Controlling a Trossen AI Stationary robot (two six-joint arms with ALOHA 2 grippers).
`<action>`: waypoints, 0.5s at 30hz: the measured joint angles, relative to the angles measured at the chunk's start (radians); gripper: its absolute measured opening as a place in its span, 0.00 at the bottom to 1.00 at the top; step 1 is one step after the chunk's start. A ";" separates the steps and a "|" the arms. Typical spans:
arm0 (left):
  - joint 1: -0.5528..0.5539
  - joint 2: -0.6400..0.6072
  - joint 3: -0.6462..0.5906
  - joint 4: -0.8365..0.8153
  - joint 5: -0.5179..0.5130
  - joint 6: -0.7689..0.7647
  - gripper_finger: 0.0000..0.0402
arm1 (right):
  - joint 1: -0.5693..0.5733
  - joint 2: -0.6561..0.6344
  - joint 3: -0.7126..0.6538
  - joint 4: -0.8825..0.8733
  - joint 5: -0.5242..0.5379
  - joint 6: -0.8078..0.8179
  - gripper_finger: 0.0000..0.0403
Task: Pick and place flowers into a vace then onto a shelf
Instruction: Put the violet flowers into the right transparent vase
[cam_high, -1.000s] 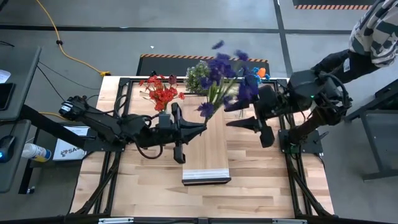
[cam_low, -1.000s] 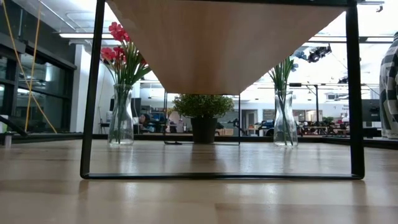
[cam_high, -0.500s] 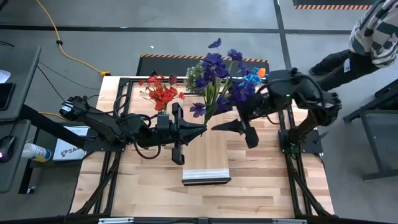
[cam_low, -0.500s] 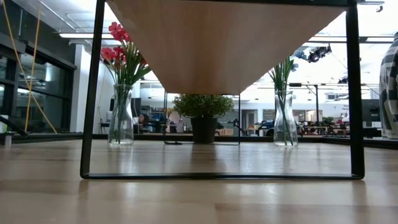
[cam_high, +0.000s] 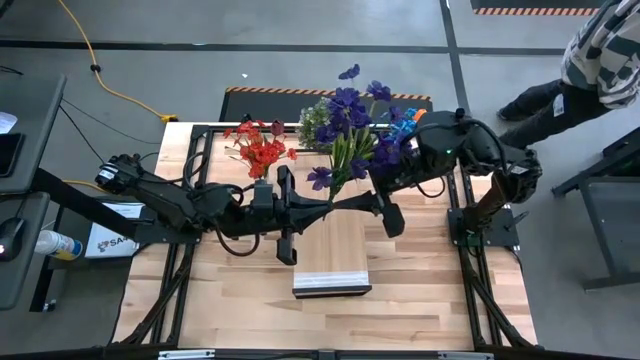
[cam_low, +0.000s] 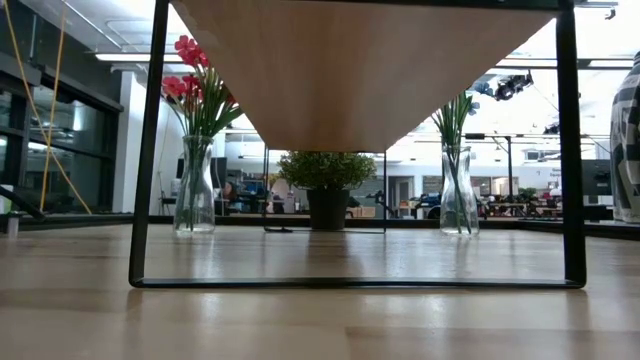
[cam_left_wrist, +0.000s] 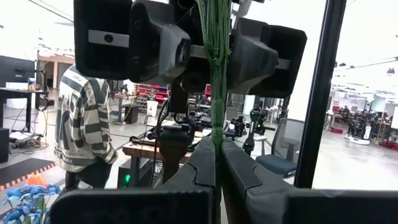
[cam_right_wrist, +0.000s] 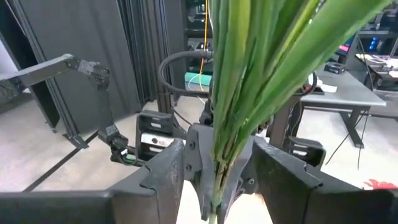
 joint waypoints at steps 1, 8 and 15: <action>0.000 0.000 0.000 0.000 0.000 0.000 0.09 | 0.000 0.000 0.000 0.005 0.000 0.000 0.44; 0.000 0.000 0.000 -0.013 -0.001 -0.007 0.09 | 0.000 -0.001 0.000 0.011 0.001 -0.001 0.38; 0.000 0.000 0.000 -0.015 -0.001 -0.008 0.09 | 0.000 -0.001 0.000 0.011 0.003 -0.008 0.26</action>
